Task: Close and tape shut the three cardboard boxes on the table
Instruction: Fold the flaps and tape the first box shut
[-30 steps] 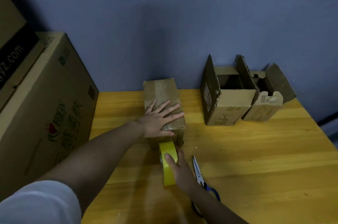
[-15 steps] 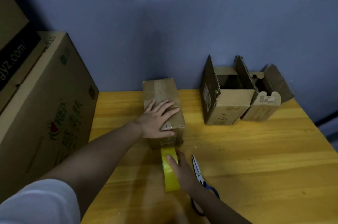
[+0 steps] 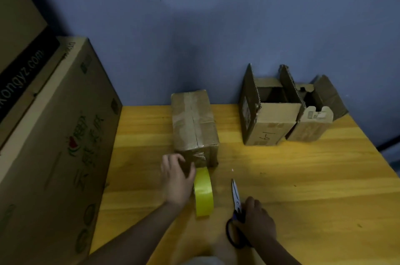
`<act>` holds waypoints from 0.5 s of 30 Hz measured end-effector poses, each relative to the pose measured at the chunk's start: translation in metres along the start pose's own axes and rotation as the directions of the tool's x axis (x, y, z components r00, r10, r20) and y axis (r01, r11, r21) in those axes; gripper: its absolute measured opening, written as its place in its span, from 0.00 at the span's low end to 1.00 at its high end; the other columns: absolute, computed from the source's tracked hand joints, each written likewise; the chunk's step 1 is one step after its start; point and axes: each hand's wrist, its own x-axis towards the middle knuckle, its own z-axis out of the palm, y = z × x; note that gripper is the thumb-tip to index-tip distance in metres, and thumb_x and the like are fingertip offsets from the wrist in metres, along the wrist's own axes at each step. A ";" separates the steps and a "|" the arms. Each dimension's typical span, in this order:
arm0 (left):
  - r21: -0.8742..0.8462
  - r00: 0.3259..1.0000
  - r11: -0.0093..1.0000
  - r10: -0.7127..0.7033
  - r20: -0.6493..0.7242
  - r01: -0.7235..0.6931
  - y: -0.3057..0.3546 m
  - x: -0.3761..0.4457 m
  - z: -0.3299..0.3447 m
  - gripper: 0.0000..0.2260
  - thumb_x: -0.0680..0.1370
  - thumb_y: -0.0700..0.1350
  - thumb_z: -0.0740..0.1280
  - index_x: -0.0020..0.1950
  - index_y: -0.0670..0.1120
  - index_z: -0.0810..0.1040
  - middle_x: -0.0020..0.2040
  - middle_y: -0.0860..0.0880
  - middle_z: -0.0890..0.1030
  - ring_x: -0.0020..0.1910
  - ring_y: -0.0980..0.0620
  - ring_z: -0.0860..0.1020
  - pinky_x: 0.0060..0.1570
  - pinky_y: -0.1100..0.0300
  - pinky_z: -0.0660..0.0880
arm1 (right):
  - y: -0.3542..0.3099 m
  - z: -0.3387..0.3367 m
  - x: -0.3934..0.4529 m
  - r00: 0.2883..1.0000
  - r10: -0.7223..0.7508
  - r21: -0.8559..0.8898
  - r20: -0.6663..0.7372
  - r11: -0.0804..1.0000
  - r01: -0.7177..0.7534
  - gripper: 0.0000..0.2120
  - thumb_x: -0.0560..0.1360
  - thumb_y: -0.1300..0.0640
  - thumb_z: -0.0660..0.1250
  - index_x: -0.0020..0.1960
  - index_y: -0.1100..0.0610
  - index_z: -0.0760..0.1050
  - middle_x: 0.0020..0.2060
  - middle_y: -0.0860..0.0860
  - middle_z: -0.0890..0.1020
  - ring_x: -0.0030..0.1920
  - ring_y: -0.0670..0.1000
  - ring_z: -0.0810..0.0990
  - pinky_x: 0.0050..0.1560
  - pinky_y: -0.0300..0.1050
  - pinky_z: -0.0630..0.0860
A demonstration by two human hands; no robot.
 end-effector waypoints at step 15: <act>-0.346 0.496 0.384 -0.419 0.761 0.856 0.002 -0.017 0.024 0.16 0.79 0.53 0.64 0.55 0.41 0.77 0.50 0.39 0.83 0.46 0.42 0.80 0.52 0.50 0.76 | 0.042 -0.045 0.006 0.996 -0.084 0.045 0.017 0.996 0.083 0.16 0.76 0.43 0.66 0.55 0.54 0.77 0.47 0.51 0.82 0.48 0.51 0.81 0.38 0.37 0.70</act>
